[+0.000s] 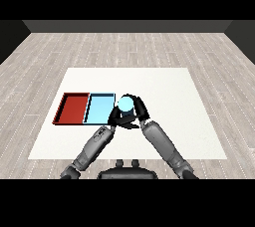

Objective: Pick the blue can and put it in the blue box

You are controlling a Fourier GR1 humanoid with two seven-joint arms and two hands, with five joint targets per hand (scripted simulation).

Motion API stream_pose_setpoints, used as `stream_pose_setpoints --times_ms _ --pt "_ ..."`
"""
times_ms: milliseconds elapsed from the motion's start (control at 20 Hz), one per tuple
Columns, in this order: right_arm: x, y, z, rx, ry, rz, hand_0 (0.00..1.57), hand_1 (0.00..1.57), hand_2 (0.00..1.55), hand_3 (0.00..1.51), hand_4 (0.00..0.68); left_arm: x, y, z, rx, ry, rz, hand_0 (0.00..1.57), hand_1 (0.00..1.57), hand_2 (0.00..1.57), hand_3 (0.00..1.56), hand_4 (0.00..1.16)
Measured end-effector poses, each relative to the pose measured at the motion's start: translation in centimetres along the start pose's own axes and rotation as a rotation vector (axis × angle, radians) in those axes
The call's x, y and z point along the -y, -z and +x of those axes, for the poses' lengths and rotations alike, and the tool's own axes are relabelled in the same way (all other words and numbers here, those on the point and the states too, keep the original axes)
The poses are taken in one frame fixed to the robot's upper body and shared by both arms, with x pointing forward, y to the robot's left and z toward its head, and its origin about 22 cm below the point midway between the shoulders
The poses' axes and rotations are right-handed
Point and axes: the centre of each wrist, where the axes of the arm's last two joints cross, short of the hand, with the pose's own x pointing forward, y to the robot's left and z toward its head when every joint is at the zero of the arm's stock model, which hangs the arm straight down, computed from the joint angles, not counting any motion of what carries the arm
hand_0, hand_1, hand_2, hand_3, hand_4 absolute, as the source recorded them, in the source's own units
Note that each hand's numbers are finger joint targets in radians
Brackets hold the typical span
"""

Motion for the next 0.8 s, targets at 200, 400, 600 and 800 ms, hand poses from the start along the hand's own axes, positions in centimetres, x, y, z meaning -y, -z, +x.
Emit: stream_pose_setpoints --times_ms 200,400,600,800 --pt "-0.3 0.1 -0.3 0.01 0.013 0.007 1.55 1.55 1.46 1.38 0.573 0.9 0.5 0.2 -0.007 0.027 0.036 0.0 0.0 0.44 0.0 0.76" --pt "-0.6 -0.1 -0.5 0.003 0.029 0.009 1.49 1.49 1.46 1.38 0.565 1.4 0.0 -0.1 -0.018 0.002 0.064 1.57 1.57 1.57 1.53 1.15" --pt "-0.5 0.2 -0.7 0.002 0.034 0.003 1.5 1.5 1.46 1.38 0.556 1.0 0.2 -0.3 -0.019 0.016 0.078 1.57 1.57 1.57 1.49 1.15" --pt "0.0 0.5 -1.0 0.002 0.059 0.0 1.47 1.47 1.42 1.35 0.48 1.1 0.5 -0.8 -0.001 0.025 0.106 1.57 1.57 1.56 1.48 1.14"
